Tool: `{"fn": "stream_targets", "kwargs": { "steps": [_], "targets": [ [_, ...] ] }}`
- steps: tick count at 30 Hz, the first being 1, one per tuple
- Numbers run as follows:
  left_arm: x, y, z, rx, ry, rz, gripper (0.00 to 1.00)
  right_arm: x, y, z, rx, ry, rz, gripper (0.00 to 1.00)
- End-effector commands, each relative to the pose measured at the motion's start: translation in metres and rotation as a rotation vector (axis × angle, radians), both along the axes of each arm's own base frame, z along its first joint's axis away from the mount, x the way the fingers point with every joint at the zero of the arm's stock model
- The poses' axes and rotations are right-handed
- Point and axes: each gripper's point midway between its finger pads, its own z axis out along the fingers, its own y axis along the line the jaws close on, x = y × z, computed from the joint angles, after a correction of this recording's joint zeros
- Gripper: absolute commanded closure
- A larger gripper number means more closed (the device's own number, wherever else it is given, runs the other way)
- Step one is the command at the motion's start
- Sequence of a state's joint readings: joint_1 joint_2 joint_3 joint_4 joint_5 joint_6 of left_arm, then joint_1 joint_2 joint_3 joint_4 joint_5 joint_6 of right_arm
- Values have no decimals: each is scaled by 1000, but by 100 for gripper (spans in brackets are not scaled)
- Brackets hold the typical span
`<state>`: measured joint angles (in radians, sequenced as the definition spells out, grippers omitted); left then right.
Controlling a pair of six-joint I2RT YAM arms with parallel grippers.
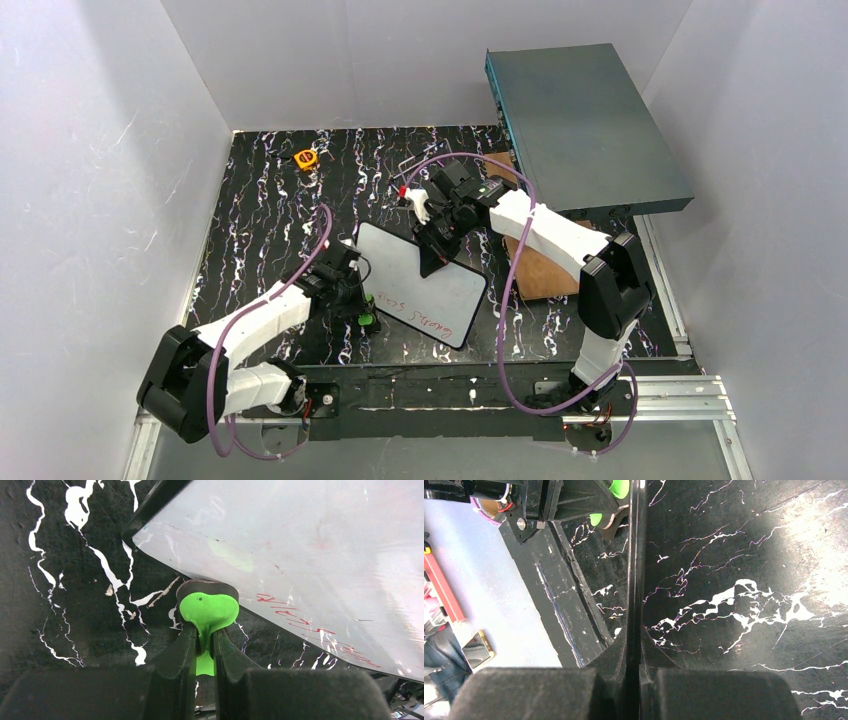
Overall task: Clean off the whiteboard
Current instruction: Erase the center of the board with the whiteboard.
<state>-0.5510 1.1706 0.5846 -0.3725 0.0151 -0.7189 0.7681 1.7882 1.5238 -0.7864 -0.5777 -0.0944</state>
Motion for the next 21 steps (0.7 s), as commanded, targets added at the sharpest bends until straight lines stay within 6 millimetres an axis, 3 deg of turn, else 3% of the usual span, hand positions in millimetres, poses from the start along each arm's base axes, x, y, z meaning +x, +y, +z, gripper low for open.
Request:
{"fn": "stream_targets", "kwargs": {
  "steps": [1,5,9,15,19,21],
  "targets": [
    [35,-7,28,-32,-198,-6,100,-21,7,23,91,23,72,99],
    [48,17,38,-18,-249,83,100,-21,7,22,92,23,72,99],
    [48,24,38,-45,-233,86,100,-21,7,23,91,20,71,99],
    [39,-17,41,-174,-224,-88,100,-21,7,22,88,26,74,99],
    [20,-48,33,-172,-228,-226,100,-21,8,22,88,25,75,99],
    [10,-54,24,-148,-218,-275,100,-21,7,21,87,27,75,99]
  ]
}}
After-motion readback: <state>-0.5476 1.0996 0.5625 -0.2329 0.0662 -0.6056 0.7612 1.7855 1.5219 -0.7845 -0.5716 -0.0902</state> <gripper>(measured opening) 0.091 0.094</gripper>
